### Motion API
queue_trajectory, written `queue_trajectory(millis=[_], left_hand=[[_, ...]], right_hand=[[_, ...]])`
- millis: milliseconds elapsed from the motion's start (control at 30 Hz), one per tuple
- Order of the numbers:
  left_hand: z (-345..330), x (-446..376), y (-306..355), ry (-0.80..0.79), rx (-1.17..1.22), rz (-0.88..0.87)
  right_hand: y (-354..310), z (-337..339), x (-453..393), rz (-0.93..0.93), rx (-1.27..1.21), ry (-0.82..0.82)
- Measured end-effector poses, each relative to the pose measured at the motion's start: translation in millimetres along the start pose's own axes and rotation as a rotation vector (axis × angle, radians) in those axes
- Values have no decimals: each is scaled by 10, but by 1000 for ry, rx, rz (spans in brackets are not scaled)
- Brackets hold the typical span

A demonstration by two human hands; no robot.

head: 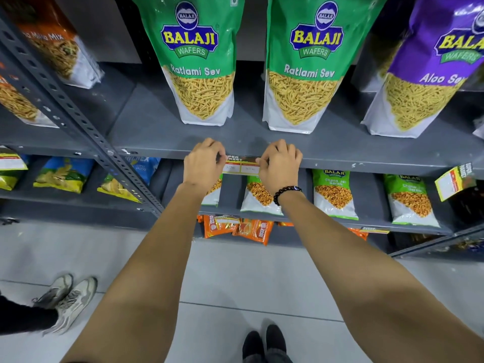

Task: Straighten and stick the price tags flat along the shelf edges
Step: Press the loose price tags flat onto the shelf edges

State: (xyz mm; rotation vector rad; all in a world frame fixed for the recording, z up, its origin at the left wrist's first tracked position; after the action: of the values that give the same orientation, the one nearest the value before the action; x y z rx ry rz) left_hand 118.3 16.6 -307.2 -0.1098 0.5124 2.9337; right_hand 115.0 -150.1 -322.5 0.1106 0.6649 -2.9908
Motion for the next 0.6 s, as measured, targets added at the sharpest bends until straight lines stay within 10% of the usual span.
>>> queue_trajectory(millis=[600], left_hand=[[-73, -71, 74, 23, -83, 134]], right_hand=[[6, -45, -95, -73, 126, 55]])
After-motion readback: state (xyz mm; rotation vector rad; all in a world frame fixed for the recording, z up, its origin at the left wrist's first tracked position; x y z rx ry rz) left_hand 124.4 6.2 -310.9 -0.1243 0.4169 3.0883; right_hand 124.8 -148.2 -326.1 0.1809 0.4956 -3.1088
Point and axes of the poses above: each hand's wrist, its own x-axis away from the middle knuckle, its own z-axis out of the back of the hand, y = z × x, the point moved 10 cm from there along -x, towards the middle knuckle, and after that the axes turned 12 degrees about -y, right-handed, at the moved point
